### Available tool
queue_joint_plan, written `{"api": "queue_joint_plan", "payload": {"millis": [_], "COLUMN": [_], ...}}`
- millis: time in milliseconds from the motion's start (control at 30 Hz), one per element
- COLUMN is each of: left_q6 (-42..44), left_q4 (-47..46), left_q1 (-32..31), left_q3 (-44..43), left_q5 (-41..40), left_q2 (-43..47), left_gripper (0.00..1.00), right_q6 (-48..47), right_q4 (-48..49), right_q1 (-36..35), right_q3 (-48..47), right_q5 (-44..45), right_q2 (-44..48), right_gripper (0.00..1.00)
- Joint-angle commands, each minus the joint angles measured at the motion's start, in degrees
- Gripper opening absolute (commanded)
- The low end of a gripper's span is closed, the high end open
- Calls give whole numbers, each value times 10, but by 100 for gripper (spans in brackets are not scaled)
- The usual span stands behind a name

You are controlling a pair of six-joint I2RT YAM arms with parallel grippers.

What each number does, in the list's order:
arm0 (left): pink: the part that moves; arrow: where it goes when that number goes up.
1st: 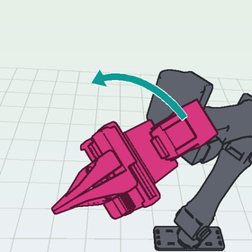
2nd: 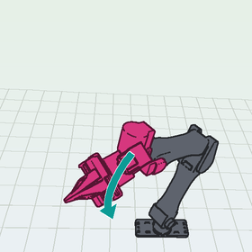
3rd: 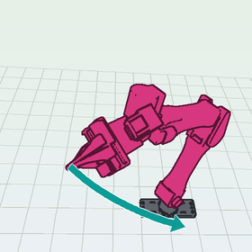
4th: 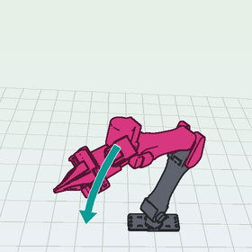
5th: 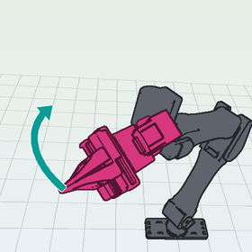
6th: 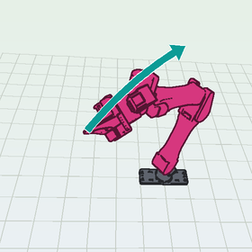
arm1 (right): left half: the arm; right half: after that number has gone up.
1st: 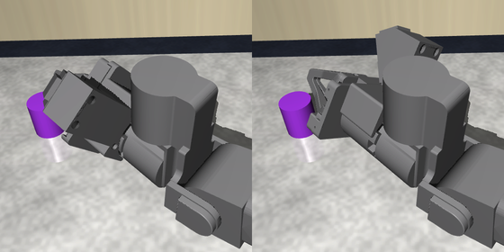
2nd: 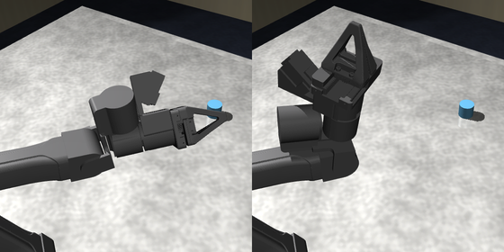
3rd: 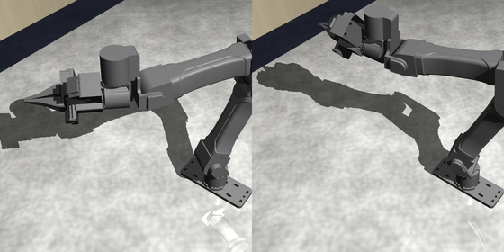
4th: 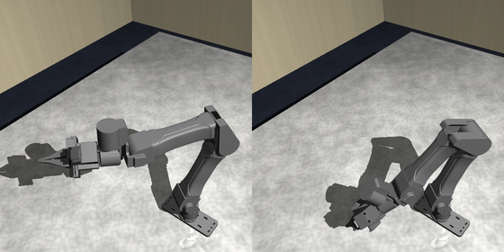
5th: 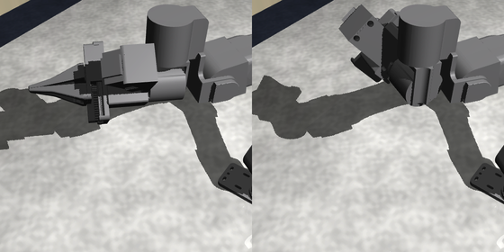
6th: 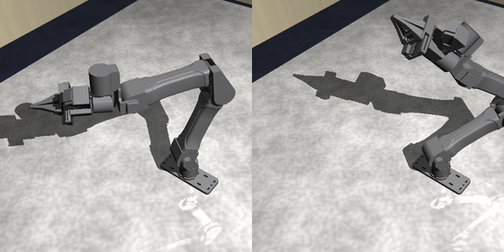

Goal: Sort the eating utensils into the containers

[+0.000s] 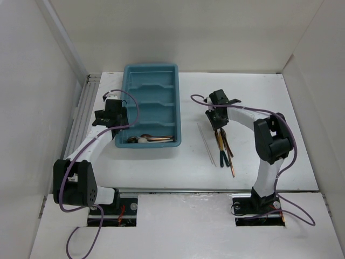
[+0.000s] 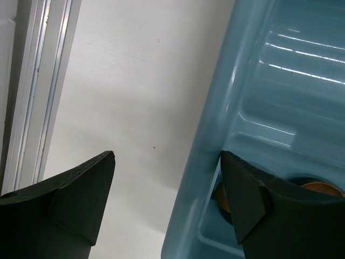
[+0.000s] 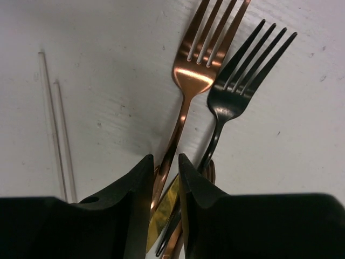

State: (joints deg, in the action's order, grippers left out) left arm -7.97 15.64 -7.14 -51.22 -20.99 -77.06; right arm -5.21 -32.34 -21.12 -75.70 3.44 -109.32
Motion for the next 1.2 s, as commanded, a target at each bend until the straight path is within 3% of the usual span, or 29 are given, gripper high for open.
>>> {"api": "queue_joint_plan", "payload": {"millis": [0,133,300,567,733,833,1000,1167], "left_q6": [2,2,2,8,2,-4,-4,-4], "left_q4": [-8,-8,-8,-8,-8,8,15,15], "left_q1": [1,1,1,1,1,1,6,17], "left_q3": [5,5,5,5,5,-7,-7,-2], "left_q5": [-3,-3,-3,-3,-12,-29,-60,-60], "left_q2": [17,17,17,17,17,23,34,39], "left_gripper": [77,77,77,77,77,77,77,77], "right_q6": [9,9,9,-29,-138,-189,-189,-197], "right_q4": [21,21,21,-18,102,170,195,222], "right_q1": [-6,-16,-16,-65,-161,-213,-219,-224], "right_q3": [-25,-41,-46,-148,-203,-253,-383,-401], "right_q5": [-4,-5,15,24,-41,-98,-157,-154], "right_q2": [-13,-43,-43,33,58,-2,-121,-188], "right_gripper": [30,25,0,0,0,0,0,0]}}
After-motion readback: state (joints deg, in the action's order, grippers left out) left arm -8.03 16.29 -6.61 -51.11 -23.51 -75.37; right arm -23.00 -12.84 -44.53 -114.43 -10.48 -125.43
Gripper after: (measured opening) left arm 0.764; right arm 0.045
